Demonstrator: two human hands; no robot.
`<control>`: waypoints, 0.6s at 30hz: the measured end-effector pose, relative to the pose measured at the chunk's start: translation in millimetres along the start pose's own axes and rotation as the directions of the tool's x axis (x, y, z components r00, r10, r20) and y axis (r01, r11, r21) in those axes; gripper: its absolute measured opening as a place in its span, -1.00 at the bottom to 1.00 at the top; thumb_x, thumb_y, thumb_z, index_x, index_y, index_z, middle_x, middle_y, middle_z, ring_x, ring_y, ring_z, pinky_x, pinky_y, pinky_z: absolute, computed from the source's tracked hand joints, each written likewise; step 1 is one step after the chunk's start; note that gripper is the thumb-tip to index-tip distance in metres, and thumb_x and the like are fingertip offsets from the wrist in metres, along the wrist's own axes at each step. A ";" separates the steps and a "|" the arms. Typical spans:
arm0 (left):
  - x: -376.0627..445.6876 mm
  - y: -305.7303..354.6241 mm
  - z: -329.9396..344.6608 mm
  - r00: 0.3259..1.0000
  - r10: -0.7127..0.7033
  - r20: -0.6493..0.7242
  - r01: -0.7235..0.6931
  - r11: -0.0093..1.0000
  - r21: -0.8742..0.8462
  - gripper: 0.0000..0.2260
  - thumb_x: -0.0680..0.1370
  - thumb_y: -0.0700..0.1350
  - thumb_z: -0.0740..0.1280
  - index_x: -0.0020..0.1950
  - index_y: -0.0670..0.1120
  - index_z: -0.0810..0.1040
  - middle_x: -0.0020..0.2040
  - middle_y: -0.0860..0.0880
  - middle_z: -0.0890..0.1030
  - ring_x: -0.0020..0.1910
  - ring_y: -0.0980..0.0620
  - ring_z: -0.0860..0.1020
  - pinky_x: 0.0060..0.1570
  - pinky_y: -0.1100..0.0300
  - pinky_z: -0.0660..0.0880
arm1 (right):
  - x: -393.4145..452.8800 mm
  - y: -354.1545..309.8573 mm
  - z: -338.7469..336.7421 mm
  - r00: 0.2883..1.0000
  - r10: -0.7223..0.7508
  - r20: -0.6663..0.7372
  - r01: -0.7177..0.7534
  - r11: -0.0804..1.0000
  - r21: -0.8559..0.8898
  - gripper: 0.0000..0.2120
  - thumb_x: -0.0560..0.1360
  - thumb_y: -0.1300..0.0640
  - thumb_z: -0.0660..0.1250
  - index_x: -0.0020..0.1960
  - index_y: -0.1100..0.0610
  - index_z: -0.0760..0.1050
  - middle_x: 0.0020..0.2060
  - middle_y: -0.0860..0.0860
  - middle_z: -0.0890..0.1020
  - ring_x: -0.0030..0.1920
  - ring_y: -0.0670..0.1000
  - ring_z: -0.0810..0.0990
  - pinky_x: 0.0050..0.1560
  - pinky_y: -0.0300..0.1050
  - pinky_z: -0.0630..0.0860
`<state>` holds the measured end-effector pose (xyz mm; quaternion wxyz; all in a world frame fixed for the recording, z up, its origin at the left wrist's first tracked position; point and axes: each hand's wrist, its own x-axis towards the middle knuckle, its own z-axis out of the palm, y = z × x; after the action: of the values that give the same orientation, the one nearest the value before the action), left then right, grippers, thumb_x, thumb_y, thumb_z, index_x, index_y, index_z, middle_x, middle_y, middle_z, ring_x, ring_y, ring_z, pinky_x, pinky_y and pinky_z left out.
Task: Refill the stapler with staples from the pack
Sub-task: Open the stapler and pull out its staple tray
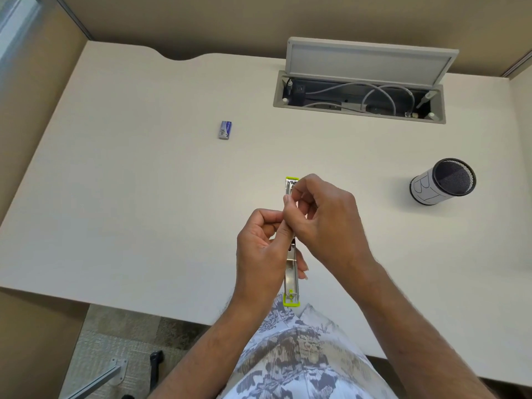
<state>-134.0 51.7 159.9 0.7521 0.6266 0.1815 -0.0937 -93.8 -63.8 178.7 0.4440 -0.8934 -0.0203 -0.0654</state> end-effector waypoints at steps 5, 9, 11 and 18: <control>2.1 -0.7 0.5 1.000 -0.006 -0.016 0.005 1.000 -0.019 -0.83 0.67 -0.17 0.37 0.04 -0.28 0.50 -0.23 -0.28 0.61 -0.60 -0.08 0.55 -0.56 0.17 0.51 | -7.8 -4.5 7.0 0.997 -0.001 -0.082 -0.001 1.000 -0.030 -0.93 0.53 0.15 0.44 -0.08 0.14 0.57 -0.32 -0.03 0.63 -0.37 0.01 0.57 -0.23 0.03 0.57; 3.0 0.9 -1.1 1.000 0.001 -0.020 -0.001 1.000 -0.016 -0.80 0.66 -0.16 0.38 0.07 -0.31 0.49 -0.19 -0.33 0.61 -0.59 -0.08 0.56 -0.56 0.17 0.52 | -10.3 -4.8 8.6 0.992 -0.018 -0.128 0.011 0.999 -0.049 -0.93 0.54 0.16 0.44 -0.06 0.17 0.65 -0.25 0.00 0.70 -0.38 0.00 0.59 -0.24 0.02 0.59; 3.0 2.6 -2.6 1.000 0.011 -0.008 -0.011 1.000 0.000 -0.83 0.65 -0.18 0.39 0.07 -0.29 0.50 -0.20 -0.24 0.63 -0.58 -0.07 0.58 -0.55 0.14 0.55 | -8.8 -2.8 6.8 0.994 -0.017 -0.109 0.013 0.999 -0.039 -0.93 0.55 0.18 0.44 -0.04 0.18 0.67 -0.24 0.01 0.72 -0.36 0.02 0.62 -0.22 0.03 0.59; -2.0 2.9 -1.9 0.999 0.028 0.042 -0.028 1.000 0.001 -0.83 0.68 -0.12 0.33 0.09 -0.24 0.51 -0.23 -0.10 0.65 -0.49 -0.02 0.57 -0.48 0.15 0.58 | -0.4 0.3 -5.7 0.995 -0.058 0.077 0.060 0.998 -0.025 -0.94 0.60 0.14 0.32 -0.04 0.10 0.51 -0.40 -0.05 0.56 -0.42 0.00 0.51 -0.31 0.01 0.51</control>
<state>-135.0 53.9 163.1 0.7564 0.6277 0.1569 -0.0962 -94.7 -68.5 181.8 0.4285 -0.9002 -0.0626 -0.0446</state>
